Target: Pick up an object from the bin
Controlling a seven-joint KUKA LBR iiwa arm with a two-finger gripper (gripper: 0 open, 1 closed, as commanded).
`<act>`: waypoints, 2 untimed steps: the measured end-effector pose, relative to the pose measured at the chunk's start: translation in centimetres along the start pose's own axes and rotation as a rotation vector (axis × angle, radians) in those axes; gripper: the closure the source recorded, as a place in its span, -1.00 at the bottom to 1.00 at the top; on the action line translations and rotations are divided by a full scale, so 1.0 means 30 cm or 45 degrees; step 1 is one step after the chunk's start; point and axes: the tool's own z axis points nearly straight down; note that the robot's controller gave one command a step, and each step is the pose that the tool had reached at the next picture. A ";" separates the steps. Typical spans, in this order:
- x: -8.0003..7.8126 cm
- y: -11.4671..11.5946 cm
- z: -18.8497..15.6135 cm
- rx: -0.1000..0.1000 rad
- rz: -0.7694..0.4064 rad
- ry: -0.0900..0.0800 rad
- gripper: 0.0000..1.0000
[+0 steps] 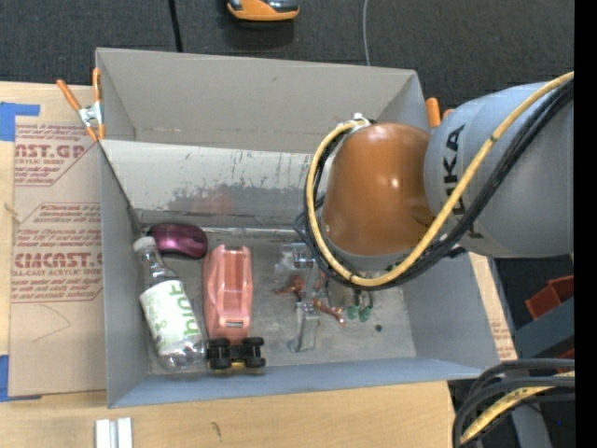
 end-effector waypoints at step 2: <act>-0.106 -0.149 0.196 0.000 -0.050 -0.019 -1.00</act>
Offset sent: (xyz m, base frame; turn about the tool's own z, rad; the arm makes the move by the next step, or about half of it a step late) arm 0.0567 -0.0892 -0.1251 -0.0724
